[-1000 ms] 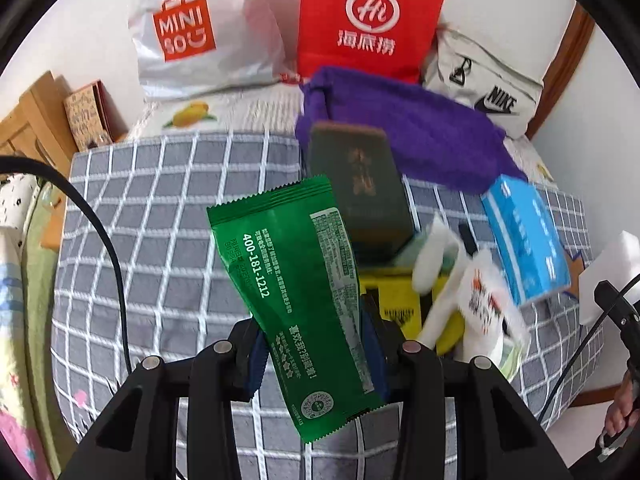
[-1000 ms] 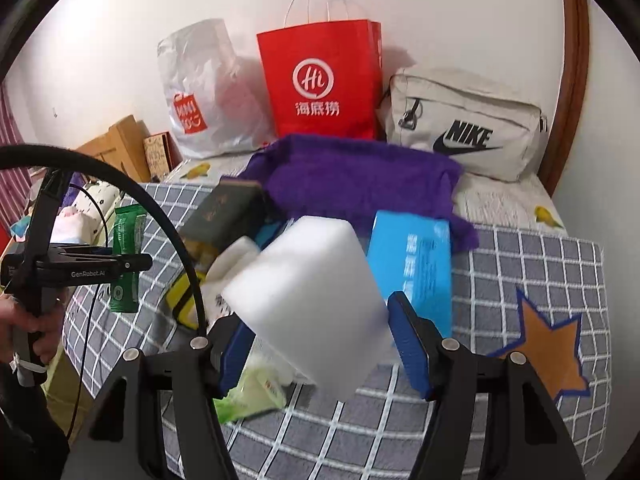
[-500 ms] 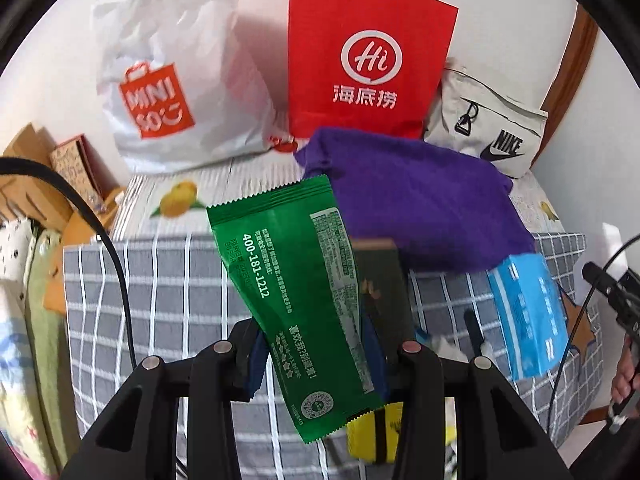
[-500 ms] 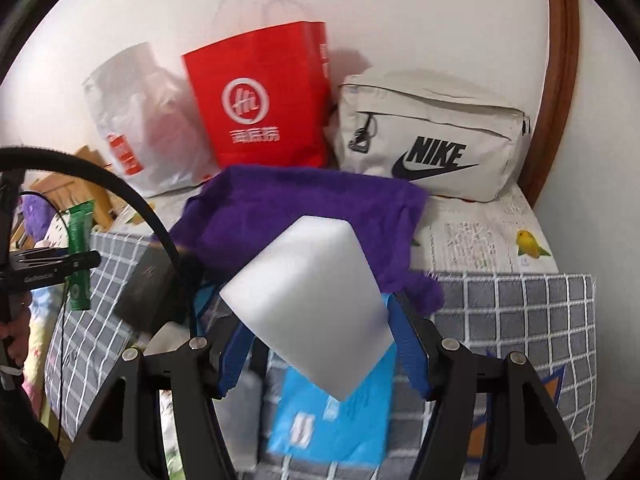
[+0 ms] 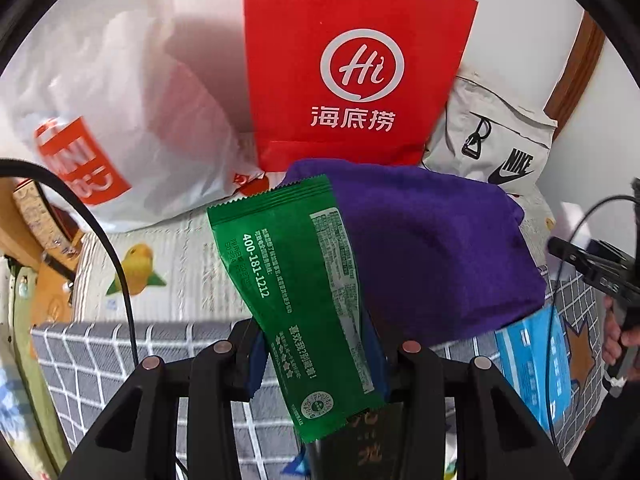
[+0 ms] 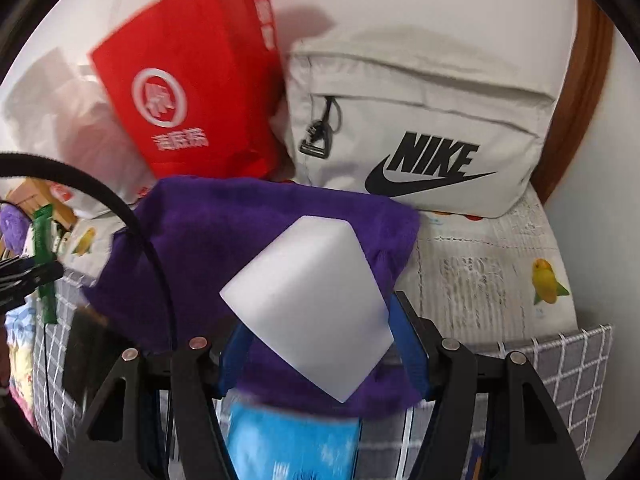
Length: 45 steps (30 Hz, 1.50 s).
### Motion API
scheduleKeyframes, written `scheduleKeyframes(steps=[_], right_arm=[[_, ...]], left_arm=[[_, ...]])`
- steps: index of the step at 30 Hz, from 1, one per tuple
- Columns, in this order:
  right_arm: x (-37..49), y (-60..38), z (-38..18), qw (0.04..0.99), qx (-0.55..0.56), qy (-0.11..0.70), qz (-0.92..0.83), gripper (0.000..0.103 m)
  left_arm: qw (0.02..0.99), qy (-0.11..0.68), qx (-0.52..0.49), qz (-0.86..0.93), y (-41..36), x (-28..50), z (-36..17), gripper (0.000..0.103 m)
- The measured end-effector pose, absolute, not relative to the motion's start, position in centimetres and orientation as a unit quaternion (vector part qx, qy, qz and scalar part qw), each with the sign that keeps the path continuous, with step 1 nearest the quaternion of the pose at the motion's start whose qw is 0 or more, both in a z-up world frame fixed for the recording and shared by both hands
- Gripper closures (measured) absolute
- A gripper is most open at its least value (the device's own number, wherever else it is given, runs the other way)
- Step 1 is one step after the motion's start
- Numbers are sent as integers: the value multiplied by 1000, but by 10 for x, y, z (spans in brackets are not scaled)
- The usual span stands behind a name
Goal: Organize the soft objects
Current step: 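Place the sponge on the purple towel with the right tool while the left tool carries the packet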
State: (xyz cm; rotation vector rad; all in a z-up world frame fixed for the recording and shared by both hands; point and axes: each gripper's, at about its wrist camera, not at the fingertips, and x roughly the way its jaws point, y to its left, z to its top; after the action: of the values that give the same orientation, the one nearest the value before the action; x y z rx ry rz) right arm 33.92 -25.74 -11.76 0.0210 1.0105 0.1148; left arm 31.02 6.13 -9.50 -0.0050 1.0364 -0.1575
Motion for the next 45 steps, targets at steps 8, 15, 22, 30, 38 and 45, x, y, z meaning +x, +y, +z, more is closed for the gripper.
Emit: scheduleKeyframes(steps=[8, 15, 22, 30, 38, 45], right_arm=[[399, -246, -154, 842, 2, 538, 51, 39], [419, -251, -177, 823, 15, 566, 33, 37], [424, -246, -185, 818, 8, 574, 47, 23], [405, -241, -171, 827, 4, 558, 69, 22], [340, -251, -123, 858, 13, 506, 85, 22], [299, -262, -107, 871, 18, 485, 82, 22]], left_arm=[[859, 503, 5, -92, 51, 337, -101, 64], [853, 511, 14, -106, 39, 356, -107, 63], [845, 521, 17, -122, 28, 374, -120, 63], [826, 546, 20, -137, 11, 404, -143, 63], [813, 565, 28, -137, 2, 428, -168, 62], [802, 582, 30, -130, -8, 447, -188, 62]])
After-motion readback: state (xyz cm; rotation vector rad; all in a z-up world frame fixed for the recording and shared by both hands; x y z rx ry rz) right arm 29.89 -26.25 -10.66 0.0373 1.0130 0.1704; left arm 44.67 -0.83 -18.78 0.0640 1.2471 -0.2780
